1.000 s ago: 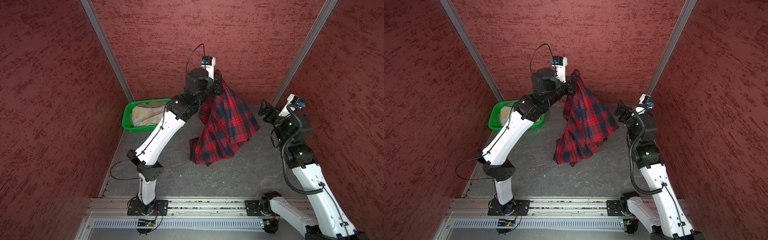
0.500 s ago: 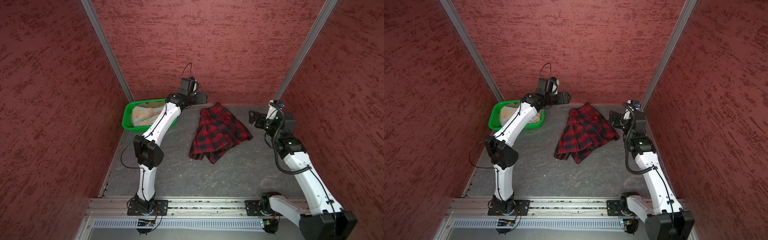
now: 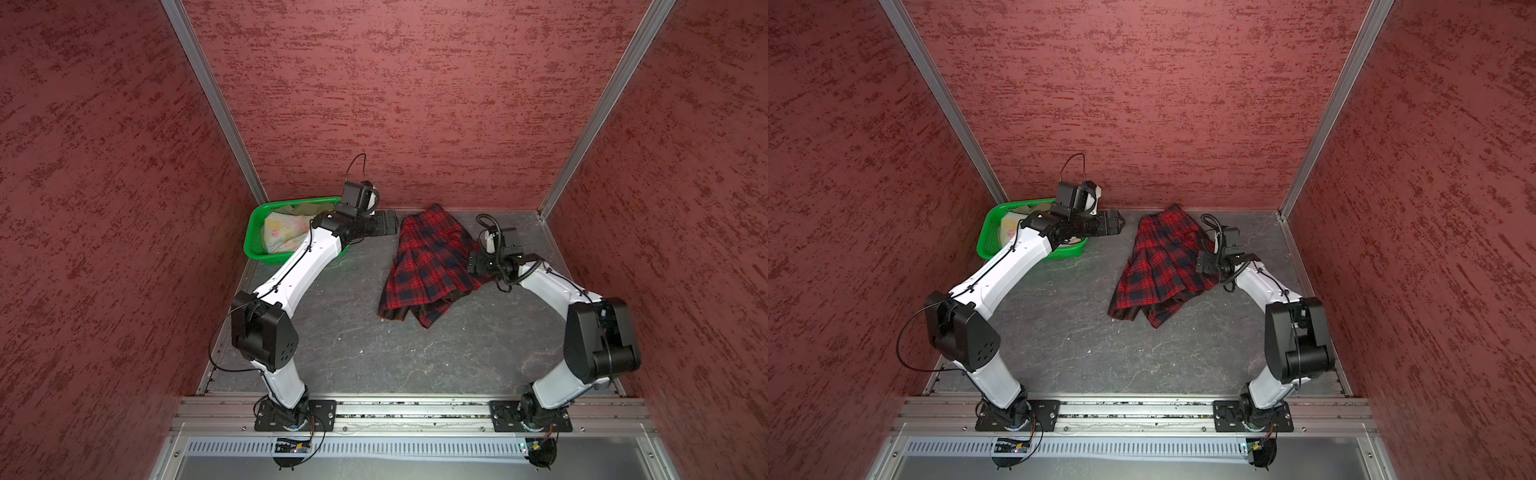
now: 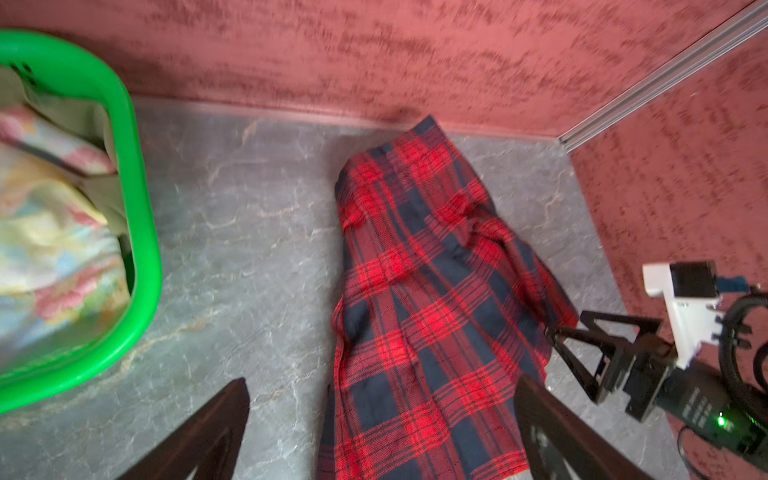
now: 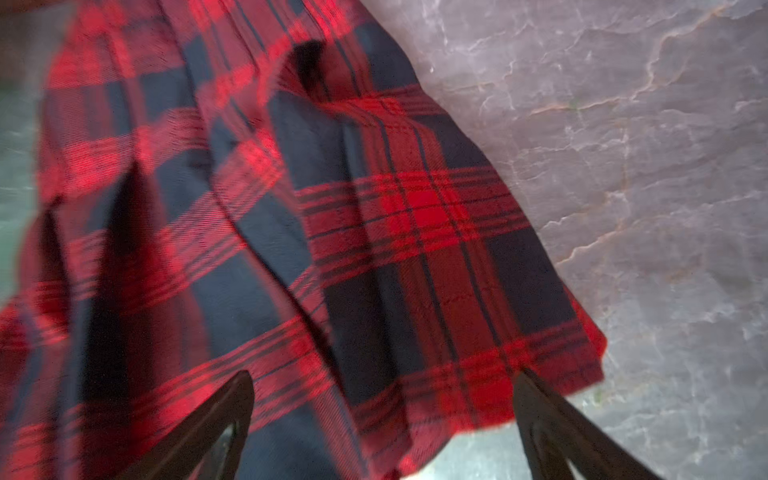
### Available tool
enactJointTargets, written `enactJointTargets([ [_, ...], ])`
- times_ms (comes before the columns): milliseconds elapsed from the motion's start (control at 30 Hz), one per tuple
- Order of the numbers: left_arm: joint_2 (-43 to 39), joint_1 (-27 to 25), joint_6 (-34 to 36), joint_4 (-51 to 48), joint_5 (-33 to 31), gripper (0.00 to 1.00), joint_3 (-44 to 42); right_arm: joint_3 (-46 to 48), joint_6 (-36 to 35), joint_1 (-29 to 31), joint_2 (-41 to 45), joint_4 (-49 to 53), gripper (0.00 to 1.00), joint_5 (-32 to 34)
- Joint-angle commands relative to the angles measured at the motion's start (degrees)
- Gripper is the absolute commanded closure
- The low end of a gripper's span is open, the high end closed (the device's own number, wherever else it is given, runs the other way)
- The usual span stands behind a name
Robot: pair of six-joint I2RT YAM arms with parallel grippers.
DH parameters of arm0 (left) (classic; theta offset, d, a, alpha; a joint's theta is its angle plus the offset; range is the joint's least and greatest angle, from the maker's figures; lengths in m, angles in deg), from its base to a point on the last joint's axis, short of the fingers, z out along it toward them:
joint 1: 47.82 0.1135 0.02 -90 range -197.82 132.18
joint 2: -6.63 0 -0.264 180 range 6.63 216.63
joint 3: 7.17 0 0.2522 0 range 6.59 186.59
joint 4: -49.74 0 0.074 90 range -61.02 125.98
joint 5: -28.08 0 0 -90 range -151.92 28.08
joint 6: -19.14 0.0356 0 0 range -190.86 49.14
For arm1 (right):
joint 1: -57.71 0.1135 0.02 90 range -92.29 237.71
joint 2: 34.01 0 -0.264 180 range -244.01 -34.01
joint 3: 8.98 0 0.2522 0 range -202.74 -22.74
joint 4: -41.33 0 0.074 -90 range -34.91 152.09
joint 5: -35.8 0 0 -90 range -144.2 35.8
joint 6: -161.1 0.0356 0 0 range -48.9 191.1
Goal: Fold and stack the skirts
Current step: 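Grasp the skirt's far edge with the right gripper while the left gripper withdraws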
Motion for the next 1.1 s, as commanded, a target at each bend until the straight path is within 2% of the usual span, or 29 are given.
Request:
enactJointTargets([
  [0,-1.73,0.39,-0.55,2.42,0.94,0.00,-0.75,-4.59,-3.59,2.17,-2.99,1.15,0.02,6.21],
  [33,-1.64,0.37,-0.56,2.36,1.05,0.00,-0.90,-5.65,-3.77,2.45,-4.95,1.58,0.03,7.47],
  [100,-1.46,0.41,-0.57,2.50,1.25,0.00,-1.24,-7.34,-3.78,2.87,-7.84,2.14,0.12,10.80],
  [133,-1.44,0.41,-0.55,2.49,1.27,0.00,-1.27,-7.91,-3.67,2.99,-8.82,2.14,0.24,13.34],
  [167,-1.42,0.41,-0.57,2.50,1.24,0.00,-1.28,-8.54,-3.90,2.89,-9.29,2.22,0.41,15.30],
  [200,-1.44,0.54,-0.64,2.56,1.23,0.00,-1.28,-9.57,-4.24,2.79,-9.37,2.59,0.62,16.35],
  [233,-1.44,0.59,-0.61,2.55,1.47,0.00,-1.30,-11.08,-4.63,2.60,-9.32,3.36,0.88,16.35],
  [267,-1.52,0.67,-0.54,2.55,1.53,0.00,-1.26,-12.64,-5.00,2.61,-9.07,4.37,1.00,16.27],
  [433,-2.89,1.14,-0.64,2.39,1.49,0.00,-1.12,-18.65,-7.53,2.61,-2.26,6.27,1.00,15.00],
  [733,-8.03,2.97,-0.46,2.40,0.17,0.00,-3.16,-30.90,-11.24,2.57,8.63,7.79,1.00,5.89],
  [933,-11.09,4.08,-0.73,3.86,0.59,0.00,-4.93,-41.47,-12.82,2.81,10.31,9.92,1.00,-7.50],
  [1067,-11.76,4.08,-2.13,5.24,1.17,0.00,-4.57,-44.58,-12.44,3.38,11.02,10.26,1.00,-17.39],
])
